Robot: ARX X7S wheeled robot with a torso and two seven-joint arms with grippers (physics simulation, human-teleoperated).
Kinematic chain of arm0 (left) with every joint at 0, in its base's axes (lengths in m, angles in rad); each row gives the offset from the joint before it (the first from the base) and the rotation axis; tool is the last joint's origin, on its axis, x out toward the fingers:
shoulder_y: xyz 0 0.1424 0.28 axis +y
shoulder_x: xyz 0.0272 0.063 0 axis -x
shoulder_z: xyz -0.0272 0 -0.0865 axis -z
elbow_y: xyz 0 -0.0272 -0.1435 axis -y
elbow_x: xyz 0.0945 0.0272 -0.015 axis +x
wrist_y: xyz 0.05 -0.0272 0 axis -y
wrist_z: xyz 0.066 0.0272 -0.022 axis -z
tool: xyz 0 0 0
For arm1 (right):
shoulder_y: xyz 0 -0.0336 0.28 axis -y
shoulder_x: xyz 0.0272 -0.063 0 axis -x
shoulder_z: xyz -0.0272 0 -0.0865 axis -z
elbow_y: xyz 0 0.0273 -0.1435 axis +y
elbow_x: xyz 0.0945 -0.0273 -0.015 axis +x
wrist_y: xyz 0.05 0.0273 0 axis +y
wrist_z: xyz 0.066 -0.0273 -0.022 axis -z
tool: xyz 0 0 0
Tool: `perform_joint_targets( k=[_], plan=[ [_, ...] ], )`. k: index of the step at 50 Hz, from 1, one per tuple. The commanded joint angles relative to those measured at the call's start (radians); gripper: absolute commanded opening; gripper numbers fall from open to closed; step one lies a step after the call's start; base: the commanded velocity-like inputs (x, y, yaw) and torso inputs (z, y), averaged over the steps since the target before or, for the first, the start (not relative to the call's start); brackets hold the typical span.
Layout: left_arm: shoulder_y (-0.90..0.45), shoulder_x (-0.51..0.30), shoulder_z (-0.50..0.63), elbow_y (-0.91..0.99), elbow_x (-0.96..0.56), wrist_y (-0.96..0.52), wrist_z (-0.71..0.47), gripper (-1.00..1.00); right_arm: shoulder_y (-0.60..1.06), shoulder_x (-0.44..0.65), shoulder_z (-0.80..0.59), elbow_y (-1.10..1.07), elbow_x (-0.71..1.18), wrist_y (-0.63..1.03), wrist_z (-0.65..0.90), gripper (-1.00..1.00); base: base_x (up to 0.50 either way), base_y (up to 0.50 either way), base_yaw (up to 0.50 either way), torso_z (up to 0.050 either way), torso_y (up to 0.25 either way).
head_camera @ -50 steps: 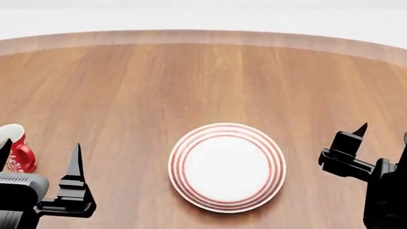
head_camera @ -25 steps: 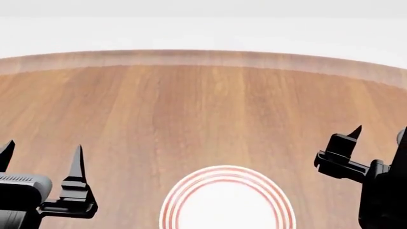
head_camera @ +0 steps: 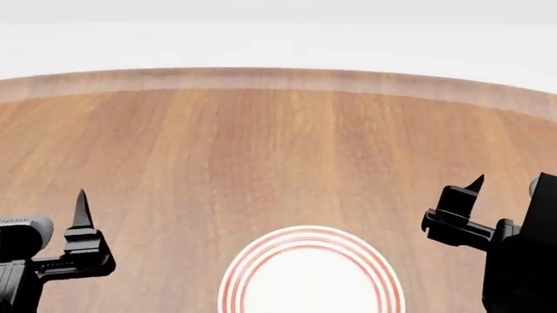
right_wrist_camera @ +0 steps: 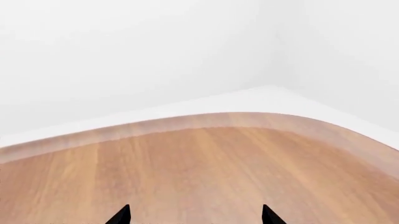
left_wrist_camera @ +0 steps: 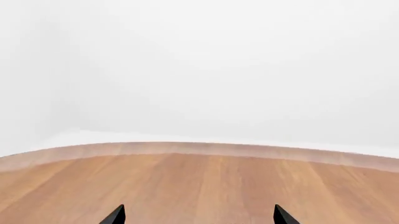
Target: Pick up the red mug and put it on the plate
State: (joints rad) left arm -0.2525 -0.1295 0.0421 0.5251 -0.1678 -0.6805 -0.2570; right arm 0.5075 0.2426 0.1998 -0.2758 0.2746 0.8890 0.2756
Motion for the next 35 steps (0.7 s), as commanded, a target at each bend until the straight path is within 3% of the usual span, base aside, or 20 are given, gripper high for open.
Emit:
perform_joint_targets(
  k=[1, 8, 20, 35],
  plan=[
    [-0.063, 0.062, -0.088, -0.063, 0.006, -0.062, -0.139, 1.00, 0.003, 0.002, -0.017, 0.015, -0.001, -0.007, 0.000, 1.00, 0.00, 0.00, 0.00, 0.000, 0.000],
    [-0.108, 0.105, -0.152, -0.101, 0.019, -0.086, -0.276, 1.00, 0.006, 0.002, -0.015, 0.017, 0.002, -0.005, 0.004, 1.00, 0.00, 0.00, 0.00, 0.000, 0.000],
    [-0.155, 0.113, -0.202, -0.178, -0.019, -0.075, -0.508, 1.00, 0.008, 0.004, -0.017, 0.023, 0.005, -0.006, 0.010, 1.00, 0.00, 0.00, 0.00, 0.000, 0.000],
    [-0.183, 0.076, -0.174, -0.270, -0.080, -0.078, -0.528, 1.00, 0.005, 0.002, -0.029, 0.045, 0.005, -0.027, 0.012, 1.00, 0.00, 0.00, 0.00, 0.000, 0.000]
  ],
)
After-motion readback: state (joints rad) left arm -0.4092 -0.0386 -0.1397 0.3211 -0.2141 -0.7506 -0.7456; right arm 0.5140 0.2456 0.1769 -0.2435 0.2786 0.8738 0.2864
